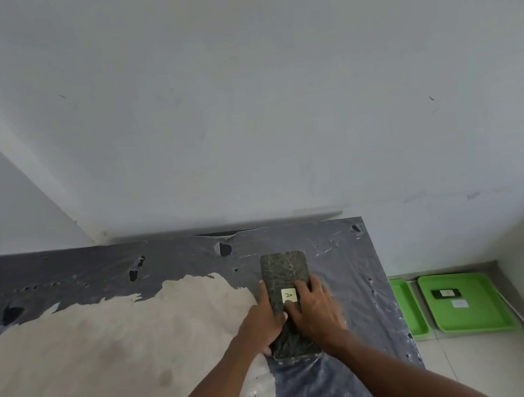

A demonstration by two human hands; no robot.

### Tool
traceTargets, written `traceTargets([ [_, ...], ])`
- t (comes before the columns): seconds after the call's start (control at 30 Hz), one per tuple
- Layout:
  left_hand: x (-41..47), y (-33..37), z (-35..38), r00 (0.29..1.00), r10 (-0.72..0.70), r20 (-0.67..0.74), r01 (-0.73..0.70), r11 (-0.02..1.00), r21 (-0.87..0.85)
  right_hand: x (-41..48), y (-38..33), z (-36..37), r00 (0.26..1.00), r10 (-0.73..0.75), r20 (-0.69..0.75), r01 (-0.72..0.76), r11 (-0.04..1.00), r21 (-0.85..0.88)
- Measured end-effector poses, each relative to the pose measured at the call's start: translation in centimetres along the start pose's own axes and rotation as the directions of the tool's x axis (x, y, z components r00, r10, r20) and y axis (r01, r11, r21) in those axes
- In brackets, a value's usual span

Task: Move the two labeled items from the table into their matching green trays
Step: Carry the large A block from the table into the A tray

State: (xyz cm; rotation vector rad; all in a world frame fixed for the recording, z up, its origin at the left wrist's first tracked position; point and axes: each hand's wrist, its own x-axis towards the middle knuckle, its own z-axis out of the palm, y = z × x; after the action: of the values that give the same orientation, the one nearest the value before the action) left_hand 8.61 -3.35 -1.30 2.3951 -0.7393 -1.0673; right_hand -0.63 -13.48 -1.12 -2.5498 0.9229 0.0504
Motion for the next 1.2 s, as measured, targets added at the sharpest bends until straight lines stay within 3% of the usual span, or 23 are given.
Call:
traceTargets([
  [0.1,-0.3,0.3,-0.3,1.0,0.004,-0.016,-0.005,0.998,-0.063,-1.7,0.0,1.1,0.998,0.057,-0.032,-0.06,0.995,-0.082],
  [0.3,0.2,0.6,-1.9,0.986,0.033,-0.164,-0.017,0.995,0.1,-3.4,-1.5,4.0,0.976,0.163,0.142,-0.147,0.982,-0.115],
  [0.4,0.3,0.2,-2.4,0.978,0.076,-0.194,-0.043,0.984,0.172,-3.1,-1.5,4.0,0.976,0.139,0.167,-0.123,0.987,-0.102],
  [0.5,0.7,-0.2,-2.8,0.961,0.163,-0.224,-0.102,0.96,0.261,-2.2,0.8,3.2,0.965,-0.04,0.26,0.078,0.987,-0.138],
  [0.63,1.2,-0.1,-3.0,0.926,0.31,-0.213,-0.19,0.874,0.446,-0.4,5.9,0.8,0.827,-0.361,0.431,0.481,0.851,-0.21],
  [0.73,1.6,-0.2,-2.4,0.923,0.385,-0.004,-0.326,0.786,0.525,1.0,8.4,-1.2,0.764,-0.428,0.482,0.595,0.757,-0.27],
  [0.83,2.1,-0.4,-1.2,0.924,0.345,0.165,-0.376,0.747,0.549,1.4,10.0,-2.5,0.836,-0.342,0.429,0.49,0.817,-0.304],
  [0.97,2.6,-0.2,0.4,0.94,0.324,0.104,-0.31,0.692,0.652,0.9,11.0,-3.3,0.914,-0.172,0.367,0.28,0.923,-0.264],
  [1.2,1.9,0.9,2.9,0.965,0.261,0.032,-0.209,0.688,0.695,0.3,12.3,-4.0,0.879,-0.267,0.396,0.381,0.891,-0.246],
])
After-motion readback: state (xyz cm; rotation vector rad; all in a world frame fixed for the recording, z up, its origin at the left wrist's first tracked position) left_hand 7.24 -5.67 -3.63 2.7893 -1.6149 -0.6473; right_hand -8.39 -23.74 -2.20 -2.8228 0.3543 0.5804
